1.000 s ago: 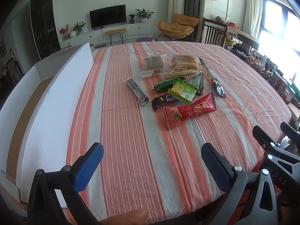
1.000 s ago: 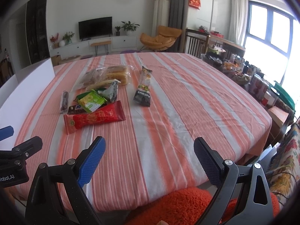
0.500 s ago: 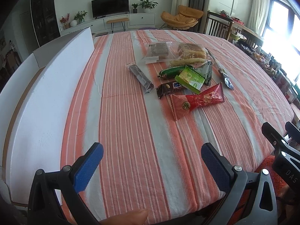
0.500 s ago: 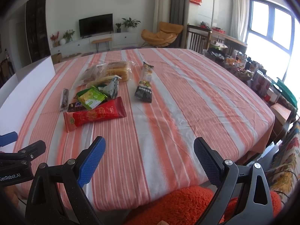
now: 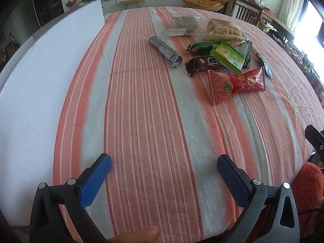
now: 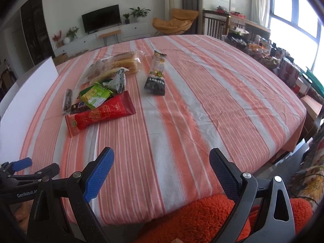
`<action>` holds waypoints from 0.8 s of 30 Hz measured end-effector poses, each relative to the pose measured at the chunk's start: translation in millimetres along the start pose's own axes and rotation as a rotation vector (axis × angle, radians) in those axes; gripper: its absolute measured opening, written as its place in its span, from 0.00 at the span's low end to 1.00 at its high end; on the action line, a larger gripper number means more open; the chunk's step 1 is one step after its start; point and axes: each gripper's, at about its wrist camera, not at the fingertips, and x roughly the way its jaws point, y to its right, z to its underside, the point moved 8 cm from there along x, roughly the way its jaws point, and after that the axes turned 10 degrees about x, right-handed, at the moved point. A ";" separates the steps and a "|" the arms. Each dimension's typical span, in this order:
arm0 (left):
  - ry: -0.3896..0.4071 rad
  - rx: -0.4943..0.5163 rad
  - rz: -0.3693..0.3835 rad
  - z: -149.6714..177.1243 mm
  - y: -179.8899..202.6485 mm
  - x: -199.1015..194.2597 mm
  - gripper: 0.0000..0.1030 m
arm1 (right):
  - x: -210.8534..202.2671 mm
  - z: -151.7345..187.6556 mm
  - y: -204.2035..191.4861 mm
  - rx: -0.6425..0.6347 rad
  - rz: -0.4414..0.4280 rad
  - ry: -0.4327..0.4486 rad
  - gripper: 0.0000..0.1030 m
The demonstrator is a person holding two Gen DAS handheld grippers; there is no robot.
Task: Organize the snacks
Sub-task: 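Move the left tool toward the dark stick snack in clear wrapper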
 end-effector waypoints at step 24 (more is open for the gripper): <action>-0.004 0.017 0.019 -8.2 -1.9 3.9 1.00 | 65.9 -12.3 9.7 0.110 -0.004 -0.204 0.95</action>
